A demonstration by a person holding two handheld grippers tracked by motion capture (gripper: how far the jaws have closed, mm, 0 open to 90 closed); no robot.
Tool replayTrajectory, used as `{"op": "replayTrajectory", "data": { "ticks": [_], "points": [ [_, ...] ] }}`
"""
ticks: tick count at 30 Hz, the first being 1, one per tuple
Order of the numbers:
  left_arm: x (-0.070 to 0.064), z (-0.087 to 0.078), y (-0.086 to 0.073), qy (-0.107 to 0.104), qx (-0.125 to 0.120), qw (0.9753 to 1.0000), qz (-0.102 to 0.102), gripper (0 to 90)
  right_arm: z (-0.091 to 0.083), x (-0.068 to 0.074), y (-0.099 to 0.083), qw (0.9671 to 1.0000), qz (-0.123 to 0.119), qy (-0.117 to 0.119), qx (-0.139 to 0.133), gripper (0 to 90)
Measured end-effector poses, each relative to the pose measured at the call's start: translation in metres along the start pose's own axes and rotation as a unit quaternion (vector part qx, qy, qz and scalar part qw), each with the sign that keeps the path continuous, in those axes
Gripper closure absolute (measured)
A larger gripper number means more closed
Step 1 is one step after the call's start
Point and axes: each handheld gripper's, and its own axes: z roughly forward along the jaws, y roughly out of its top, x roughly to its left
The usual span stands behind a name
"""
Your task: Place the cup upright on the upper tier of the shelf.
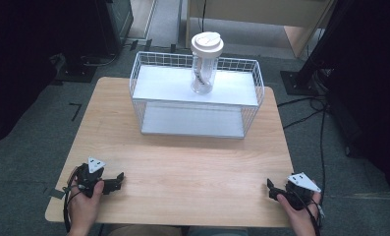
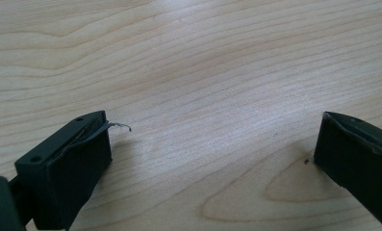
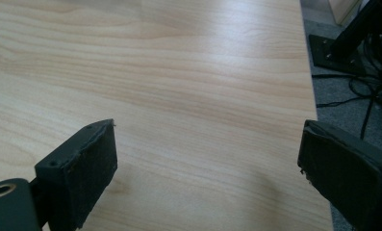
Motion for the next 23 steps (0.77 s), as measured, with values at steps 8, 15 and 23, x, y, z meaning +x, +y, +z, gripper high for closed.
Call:
{"op": "replayTrajectory", "data": {
  "ticks": [8, 15, 23],
  "points": [
    [0.0, 0.0, 0.0, 0.0, -0.001, 1.0, 0.0, 0.0, 0.004, 0.004, 0.001, 0.9994, -0.007, 0.008, 0.032, 8.8],
    [0.0, 0.0, 0.0, 0.0, 0.0, 1.0, 0.0, 0.0, 0.005, 0.004, 0.001, 0.9992, -0.002, 0.015, 0.037, 9.0],
    [0.0, 0.0, 0.0, 0.0, 0.0, 1.0, 0.0, 0.0, 0.005, 0.014, 0.001, 0.9975, 0.028, 0.04, 0.051, 8.5]
  ]
}}
